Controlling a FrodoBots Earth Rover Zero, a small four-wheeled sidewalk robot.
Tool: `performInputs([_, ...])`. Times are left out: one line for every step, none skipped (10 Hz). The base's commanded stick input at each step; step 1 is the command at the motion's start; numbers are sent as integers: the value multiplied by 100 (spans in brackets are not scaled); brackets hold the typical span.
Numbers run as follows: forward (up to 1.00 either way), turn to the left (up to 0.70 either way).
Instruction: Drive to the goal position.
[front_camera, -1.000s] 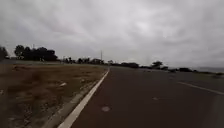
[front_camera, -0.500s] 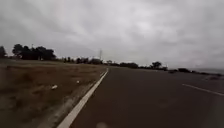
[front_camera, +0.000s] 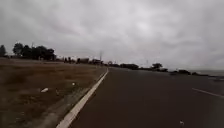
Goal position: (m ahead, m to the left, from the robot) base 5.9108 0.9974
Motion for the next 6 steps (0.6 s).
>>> performInputs([85,0])
performInputs([85,0])
performInputs([85,0])
performInputs([85,0])
performInputs([85,0])
performInputs([85,0])
